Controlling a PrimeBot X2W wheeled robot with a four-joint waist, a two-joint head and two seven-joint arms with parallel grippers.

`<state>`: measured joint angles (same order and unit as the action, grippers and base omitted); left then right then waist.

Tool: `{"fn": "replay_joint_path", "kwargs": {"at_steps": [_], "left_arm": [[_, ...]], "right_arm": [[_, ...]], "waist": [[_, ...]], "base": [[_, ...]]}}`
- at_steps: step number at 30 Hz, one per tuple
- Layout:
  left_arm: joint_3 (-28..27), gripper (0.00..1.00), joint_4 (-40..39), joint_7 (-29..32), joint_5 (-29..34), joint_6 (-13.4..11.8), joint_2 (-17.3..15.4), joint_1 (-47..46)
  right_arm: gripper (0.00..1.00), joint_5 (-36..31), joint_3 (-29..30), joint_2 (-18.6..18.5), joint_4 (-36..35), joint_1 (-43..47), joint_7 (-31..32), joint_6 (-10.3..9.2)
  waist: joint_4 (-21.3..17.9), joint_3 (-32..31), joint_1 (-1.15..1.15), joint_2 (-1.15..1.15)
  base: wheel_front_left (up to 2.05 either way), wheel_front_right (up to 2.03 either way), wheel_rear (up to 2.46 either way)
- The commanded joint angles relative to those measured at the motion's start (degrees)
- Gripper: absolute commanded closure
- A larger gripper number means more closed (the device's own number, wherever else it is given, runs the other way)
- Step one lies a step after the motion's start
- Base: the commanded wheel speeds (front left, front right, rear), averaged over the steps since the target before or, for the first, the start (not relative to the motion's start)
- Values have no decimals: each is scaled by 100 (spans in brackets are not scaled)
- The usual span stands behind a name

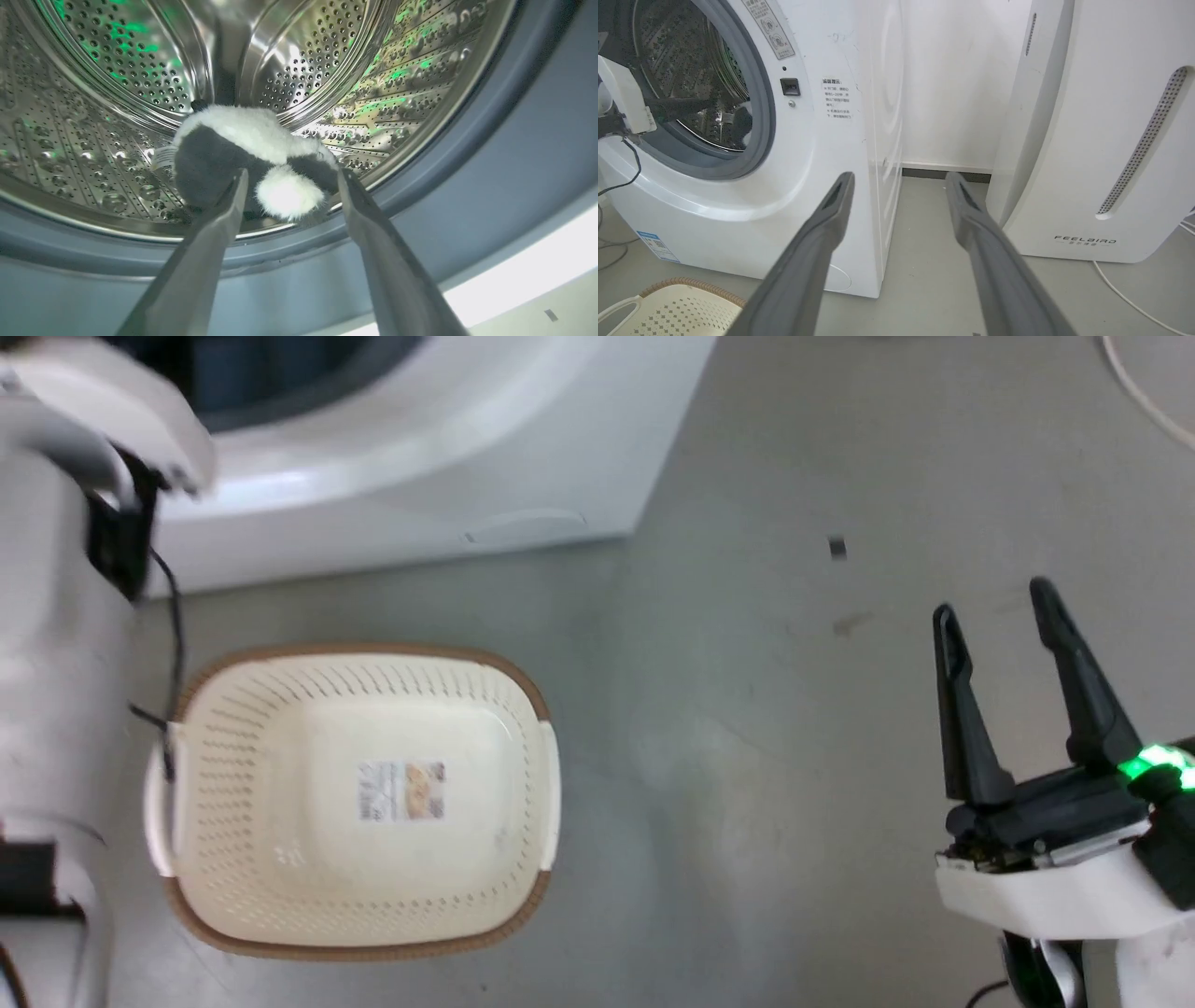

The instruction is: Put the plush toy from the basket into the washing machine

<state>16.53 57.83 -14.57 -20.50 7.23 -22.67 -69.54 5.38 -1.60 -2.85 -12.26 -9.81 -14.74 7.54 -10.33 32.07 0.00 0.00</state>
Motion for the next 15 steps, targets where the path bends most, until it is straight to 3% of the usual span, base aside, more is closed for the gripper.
{"fn": "replay_joint_path", "kwargs": {"at_steps": [1, 5, 15], "left_arm": [[-2, 0, -206, -35, -28, 24, 9, 312], [-218, 0, -1110, -40, -42, -4, 47, 1257], [-890, 0, -3453, -42, 33, -380, 385, 3917]], "right_arm": [[0, -45, 35, -3, 45, 116, -26, -5], [0, -135, 54, -3, 111, 285, -26, -5], [0, -201, 82, -3, 323, 703, -26, -5]], "waist": [[377, -686, 0, 0], [533, -1144, 0, 0], [837, -1996, 0, 0]], "base": [[0, 0, 0], [0, 0, 0], [0, 0, 0]]}}
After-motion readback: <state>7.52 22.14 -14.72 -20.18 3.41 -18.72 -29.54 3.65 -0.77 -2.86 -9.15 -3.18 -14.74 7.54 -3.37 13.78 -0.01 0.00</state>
